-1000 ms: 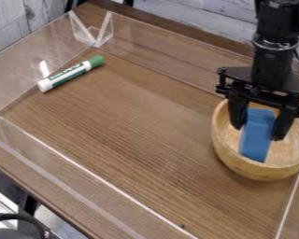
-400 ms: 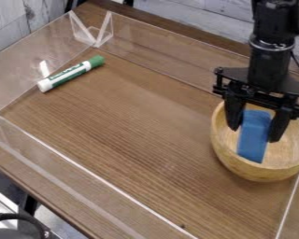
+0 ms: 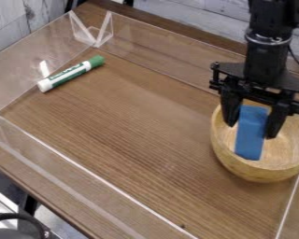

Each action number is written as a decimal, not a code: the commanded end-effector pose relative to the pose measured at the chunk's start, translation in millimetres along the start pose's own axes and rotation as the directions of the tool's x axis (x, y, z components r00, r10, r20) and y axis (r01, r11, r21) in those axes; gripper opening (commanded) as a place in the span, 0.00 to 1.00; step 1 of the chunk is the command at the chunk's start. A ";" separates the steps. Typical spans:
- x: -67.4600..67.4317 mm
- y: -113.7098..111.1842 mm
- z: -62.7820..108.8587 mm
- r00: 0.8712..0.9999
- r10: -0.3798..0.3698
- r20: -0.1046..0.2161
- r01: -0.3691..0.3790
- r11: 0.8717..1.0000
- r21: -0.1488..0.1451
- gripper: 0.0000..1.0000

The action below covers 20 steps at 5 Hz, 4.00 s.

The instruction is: Remove the blue block from inside the brown bowl and put it on the table

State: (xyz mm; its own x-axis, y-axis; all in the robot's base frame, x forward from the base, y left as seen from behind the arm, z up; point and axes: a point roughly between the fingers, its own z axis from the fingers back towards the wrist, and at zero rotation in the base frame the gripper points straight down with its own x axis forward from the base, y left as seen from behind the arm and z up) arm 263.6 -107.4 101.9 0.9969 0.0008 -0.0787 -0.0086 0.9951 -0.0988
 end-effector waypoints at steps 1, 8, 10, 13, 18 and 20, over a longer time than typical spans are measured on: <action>0.9 1.6 20.6 0.998 -0.010 0.061 0.011 1.000 -0.018 0.00; -17.9 20.2 30.1 0.998 -0.046 0.038 0.046 0.999 0.011 0.00; -30.2 32.8 33.4 0.998 -0.055 0.038 0.055 0.998 0.024 0.00; -44.9 63.3 27.5 0.997 -0.058 0.054 0.056 0.998 0.031 0.00; -50.0 75.2 -3.0 0.996 -0.063 0.060 0.061 0.998 0.030 0.00; -48.6 76.6 -10.3 0.997 -0.057 0.052 0.056 0.998 0.020 0.00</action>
State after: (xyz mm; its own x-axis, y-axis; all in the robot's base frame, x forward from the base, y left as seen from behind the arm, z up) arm 207.9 -33.8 81.5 0.9966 -0.0634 -0.0533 0.0591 0.9951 -0.0797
